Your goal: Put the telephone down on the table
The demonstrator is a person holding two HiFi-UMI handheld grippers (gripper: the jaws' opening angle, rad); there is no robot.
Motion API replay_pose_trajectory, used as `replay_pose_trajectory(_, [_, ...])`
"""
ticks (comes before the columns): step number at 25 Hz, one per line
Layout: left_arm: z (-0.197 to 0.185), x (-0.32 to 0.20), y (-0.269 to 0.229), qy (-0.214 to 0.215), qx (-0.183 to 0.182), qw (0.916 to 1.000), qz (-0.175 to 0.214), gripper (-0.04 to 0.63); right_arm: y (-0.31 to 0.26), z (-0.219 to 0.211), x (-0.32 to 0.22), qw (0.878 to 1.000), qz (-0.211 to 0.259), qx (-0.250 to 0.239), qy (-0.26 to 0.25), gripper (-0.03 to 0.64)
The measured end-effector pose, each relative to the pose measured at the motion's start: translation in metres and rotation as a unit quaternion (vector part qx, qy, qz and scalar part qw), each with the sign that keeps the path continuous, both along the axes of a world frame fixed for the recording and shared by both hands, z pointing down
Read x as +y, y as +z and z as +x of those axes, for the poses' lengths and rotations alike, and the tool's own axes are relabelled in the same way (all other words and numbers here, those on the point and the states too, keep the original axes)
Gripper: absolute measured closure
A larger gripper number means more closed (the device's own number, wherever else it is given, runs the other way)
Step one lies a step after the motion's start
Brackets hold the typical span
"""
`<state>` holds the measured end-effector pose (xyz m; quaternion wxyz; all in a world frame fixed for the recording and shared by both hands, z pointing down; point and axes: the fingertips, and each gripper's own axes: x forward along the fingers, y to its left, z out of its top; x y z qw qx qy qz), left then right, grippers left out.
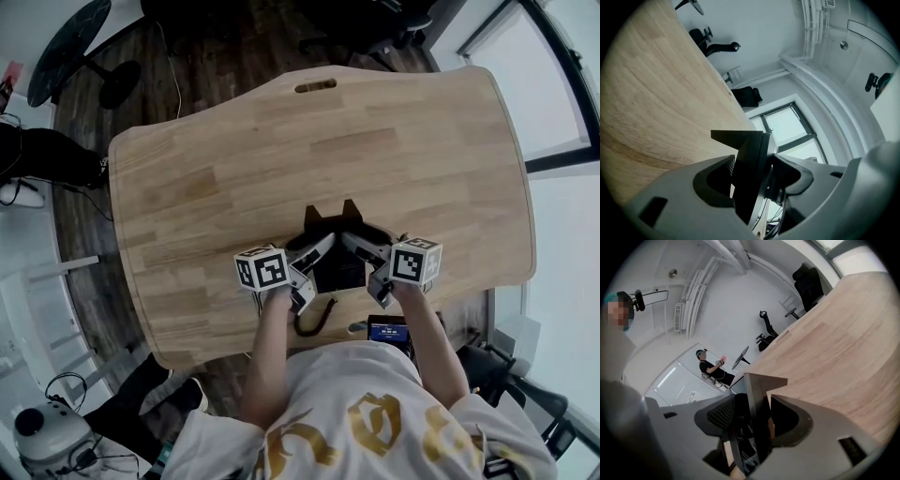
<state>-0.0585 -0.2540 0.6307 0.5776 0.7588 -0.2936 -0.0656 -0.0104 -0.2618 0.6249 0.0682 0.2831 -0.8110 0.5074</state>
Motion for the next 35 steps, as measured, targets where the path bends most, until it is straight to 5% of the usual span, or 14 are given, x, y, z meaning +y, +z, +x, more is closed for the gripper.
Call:
replay_pose_trajectory(28, [0.0,-0.013,0.03,-0.012,-0.004,0.9993,-0.034,0.359,0.031,0.0,-0.015,1.0,-0.029,-0.005,0.01,0.4])
replay_pose_trajectory(35, [-0.001,-0.014,0.03,-0.021,-0.022,0.9987,-0.041,0.354,0.03,0.002,-0.015,0.999,-0.009,0.029,0.018,0.4])
